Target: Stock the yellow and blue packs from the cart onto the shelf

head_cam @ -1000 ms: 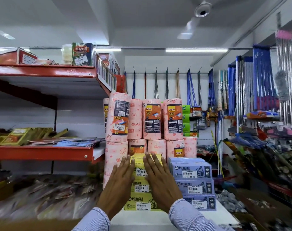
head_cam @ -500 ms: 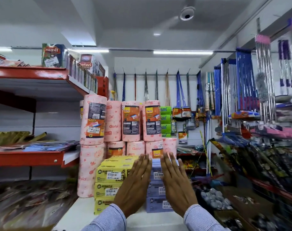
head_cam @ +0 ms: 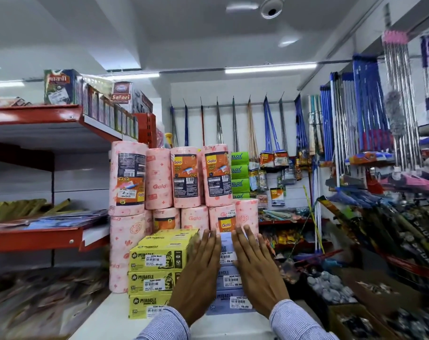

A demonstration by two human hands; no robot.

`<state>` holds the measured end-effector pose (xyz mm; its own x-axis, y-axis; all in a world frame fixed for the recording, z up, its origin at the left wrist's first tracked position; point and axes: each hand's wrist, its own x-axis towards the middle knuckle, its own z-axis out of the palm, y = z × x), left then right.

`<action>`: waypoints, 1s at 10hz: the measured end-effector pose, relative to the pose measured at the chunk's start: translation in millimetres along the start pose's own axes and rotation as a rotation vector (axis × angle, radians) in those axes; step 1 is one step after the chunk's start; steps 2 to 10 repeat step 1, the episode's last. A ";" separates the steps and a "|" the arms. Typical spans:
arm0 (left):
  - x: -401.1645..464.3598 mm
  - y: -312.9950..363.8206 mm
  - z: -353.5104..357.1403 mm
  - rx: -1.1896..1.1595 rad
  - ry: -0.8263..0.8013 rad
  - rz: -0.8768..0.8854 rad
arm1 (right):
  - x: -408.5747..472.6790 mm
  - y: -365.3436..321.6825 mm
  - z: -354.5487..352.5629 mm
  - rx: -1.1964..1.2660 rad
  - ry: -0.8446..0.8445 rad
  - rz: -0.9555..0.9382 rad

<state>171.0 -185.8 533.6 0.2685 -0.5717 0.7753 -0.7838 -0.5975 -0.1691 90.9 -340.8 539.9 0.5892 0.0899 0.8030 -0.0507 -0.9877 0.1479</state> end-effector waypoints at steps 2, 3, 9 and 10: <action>-0.2 1.6 -3.9 -0.009 0.037 -0.006 | -0.4 -6.6 -5.6 0.029 0.028 0.008; -0.2 1.6 -3.9 -0.009 0.037 -0.006 | -0.4 -6.6 -5.6 0.029 0.028 0.008; -0.2 1.6 -3.9 -0.009 0.037 -0.006 | -0.4 -6.6 -5.6 0.029 0.028 0.008; -0.2 1.6 -3.9 -0.009 0.037 -0.006 | -0.4 -6.6 -5.6 0.029 0.028 0.008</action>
